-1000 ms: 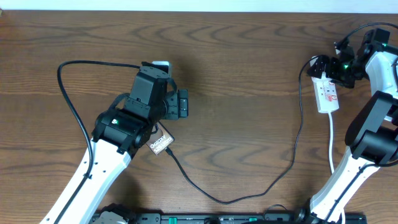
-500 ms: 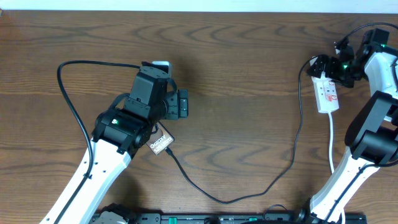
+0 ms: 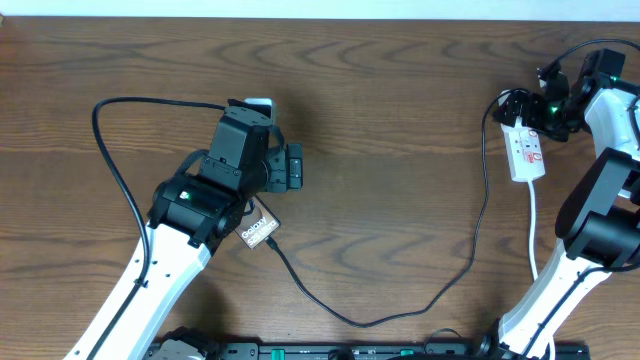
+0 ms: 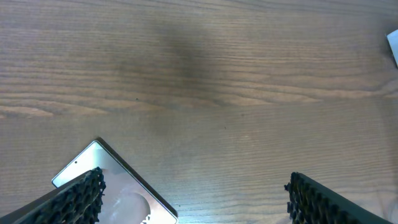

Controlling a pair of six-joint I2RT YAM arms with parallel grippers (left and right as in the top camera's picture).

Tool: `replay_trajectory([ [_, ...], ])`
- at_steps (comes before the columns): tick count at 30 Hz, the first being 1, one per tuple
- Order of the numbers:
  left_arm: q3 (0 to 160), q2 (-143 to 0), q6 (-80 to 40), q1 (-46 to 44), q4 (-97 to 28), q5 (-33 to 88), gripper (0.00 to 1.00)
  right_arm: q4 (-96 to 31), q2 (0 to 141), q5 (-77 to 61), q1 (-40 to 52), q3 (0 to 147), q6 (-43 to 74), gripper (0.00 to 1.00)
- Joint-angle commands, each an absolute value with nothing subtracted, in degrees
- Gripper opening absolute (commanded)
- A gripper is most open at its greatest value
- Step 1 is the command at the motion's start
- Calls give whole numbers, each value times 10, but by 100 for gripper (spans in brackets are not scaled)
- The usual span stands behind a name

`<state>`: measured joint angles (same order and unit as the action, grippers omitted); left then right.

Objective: Plug charger to phone and switch on socket

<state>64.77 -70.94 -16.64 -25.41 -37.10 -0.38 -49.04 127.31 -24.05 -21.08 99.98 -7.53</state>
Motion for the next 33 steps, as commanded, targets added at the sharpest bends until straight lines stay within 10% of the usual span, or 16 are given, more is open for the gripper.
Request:
replay_trajectory([
  [1, 649, -707, -161, -255, -373, -11, 92, -519, 1305, -275, -180, 971, -44, 99],
  [33, 649, -707, -161, -255, -373, -11, 92, -594, 1304, -135, -192, 1106, -35, 99],
])
